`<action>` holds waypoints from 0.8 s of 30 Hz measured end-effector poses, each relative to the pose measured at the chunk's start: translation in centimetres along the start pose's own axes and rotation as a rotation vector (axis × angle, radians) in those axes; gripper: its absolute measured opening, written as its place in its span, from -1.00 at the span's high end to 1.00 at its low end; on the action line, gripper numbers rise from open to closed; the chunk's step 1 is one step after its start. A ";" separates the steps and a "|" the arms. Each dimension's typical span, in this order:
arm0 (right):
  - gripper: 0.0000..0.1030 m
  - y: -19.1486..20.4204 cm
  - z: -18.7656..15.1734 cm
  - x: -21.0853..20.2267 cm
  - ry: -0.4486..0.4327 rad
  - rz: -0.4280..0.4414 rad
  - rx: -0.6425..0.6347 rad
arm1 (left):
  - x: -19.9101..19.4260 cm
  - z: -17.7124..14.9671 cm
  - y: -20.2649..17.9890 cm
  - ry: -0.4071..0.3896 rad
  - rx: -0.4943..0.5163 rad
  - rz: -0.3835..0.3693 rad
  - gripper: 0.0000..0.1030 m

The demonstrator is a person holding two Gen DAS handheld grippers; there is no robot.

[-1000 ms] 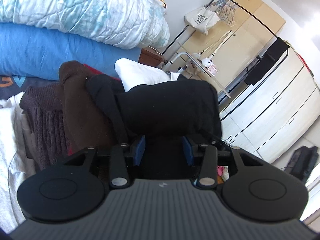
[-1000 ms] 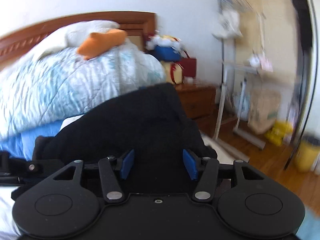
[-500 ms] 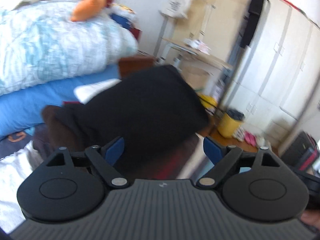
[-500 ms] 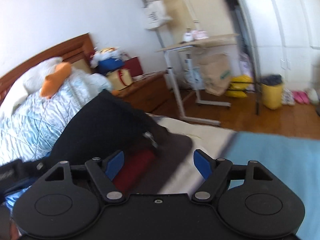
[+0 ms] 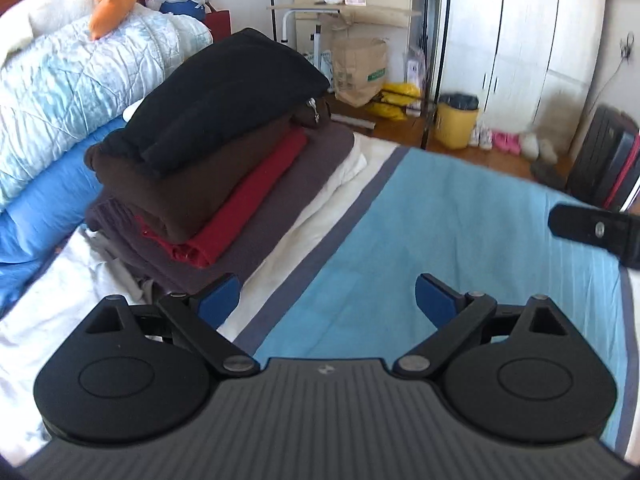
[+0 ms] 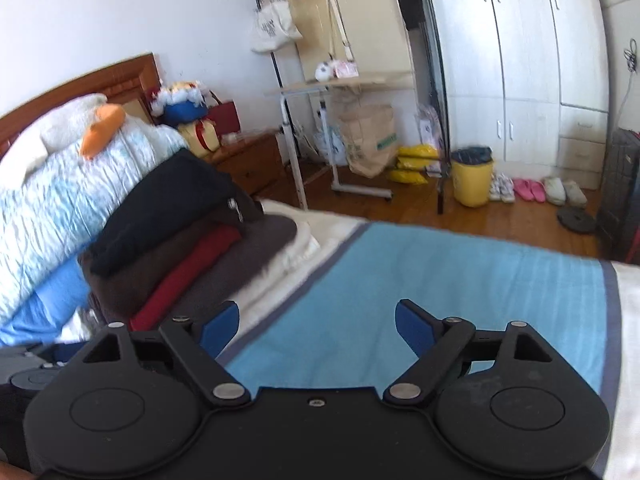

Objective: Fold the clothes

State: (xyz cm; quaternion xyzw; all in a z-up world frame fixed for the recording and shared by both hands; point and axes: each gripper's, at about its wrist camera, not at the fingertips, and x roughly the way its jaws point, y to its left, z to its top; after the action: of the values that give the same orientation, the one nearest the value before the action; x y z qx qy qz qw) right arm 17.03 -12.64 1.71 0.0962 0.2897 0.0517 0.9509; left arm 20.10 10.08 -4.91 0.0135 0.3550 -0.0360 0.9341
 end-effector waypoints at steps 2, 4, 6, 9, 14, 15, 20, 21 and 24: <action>-0.72 -0.4 -0.8 -1.0 0.008 -0.004 0.022 | -1.2 -0.2 -0.7 -0.013 0.010 -0.003 -0.86; -0.72 -0.8 -1.5 -2.0 0.012 -0.015 0.046 | -2.6 -0.4 -1.4 -0.033 0.022 -0.015 -0.87; -0.72 -1.1 -1.9 -3.2 0.006 -0.029 0.064 | -3.9 -0.5 -2.1 -0.054 0.034 -0.027 -0.87; -0.72 -0.9 -2.3 -5.0 -0.005 -0.055 0.044 | -5.7 -0.8 -3.4 -0.076 0.056 -0.043 -0.90; -0.72 -0.4 -3.1 -7.6 -0.014 -0.104 0.014 | -7.7 -1.7 -4.6 -0.098 0.068 -0.045 -0.93; -0.73 -0.3 -3.3 -8.1 -0.015 -0.114 0.008 | -8.0 -1.9 -4.8 -0.103 0.068 -0.042 -0.93; -0.74 -0.4 -4.4 -9.8 -0.006 -0.153 0.036 | -9.2 -2.5 -4.5 -0.109 0.035 -0.065 -0.99; -0.74 -0.4 -4.6 -10.0 -0.002 -0.161 0.043 | -9.2 -2.6 -4.4 -0.098 0.025 -0.065 -0.99; -0.74 -0.2 -5.2 -10.4 0.006 -0.168 0.055 | -8.6 -2.9 -4.2 -0.039 -0.005 -0.044 -1.00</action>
State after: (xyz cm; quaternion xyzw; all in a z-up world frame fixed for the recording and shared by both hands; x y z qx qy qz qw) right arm 5.54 -13.65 3.11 0.0972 0.3009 -0.0361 0.9480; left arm 11.46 6.55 -1.33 0.0028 0.3368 -0.0562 0.9399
